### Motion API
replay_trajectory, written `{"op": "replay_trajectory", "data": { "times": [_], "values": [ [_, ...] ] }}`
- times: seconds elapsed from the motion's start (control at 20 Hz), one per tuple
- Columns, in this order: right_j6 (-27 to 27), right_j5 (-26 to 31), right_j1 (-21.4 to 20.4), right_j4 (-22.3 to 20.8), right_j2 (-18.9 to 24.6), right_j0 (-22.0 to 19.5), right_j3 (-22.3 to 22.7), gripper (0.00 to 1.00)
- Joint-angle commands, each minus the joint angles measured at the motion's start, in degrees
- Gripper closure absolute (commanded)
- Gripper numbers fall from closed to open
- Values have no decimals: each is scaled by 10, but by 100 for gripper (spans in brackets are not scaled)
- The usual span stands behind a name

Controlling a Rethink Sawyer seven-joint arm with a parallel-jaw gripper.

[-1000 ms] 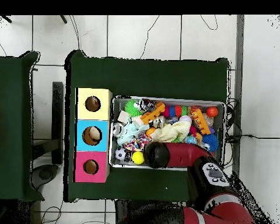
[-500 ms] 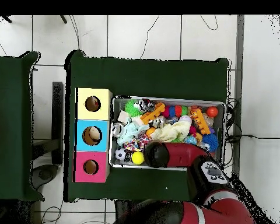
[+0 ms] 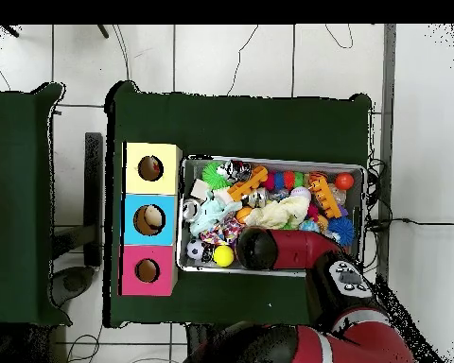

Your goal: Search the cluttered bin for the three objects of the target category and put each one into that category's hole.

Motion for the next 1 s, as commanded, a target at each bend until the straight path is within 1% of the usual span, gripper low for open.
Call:
{"op": "replay_trajectory", "data": {
  "times": [0.05, 0.2, 0.3, 0.45, 0.6, 0.7, 0.8, 0.9, 1.0],
  "values": [
    [16, 9, 83, -24, 29, 0, -29, 0],
    [4, 31, 57, -21, 35, -8, -12, 0],
    [-13, 54, 17, -19, 46, -22, 20, 0],
    [-33, 93, -59, -5, 66, -44, 75, 0],
    [-44, 130, -114, 9, 86, -59, 114, 0],
    [-43, 154, -136, 18, 91, -58, 120, 0],
    [-36, 166, -154, 23, 98, -59, 125, 0],
    [-31, 175, -163, 22, 98, -55, 126, 0],
    [-24, 173, -162, 19, 98, -51, 125, 0]
  ]
}}
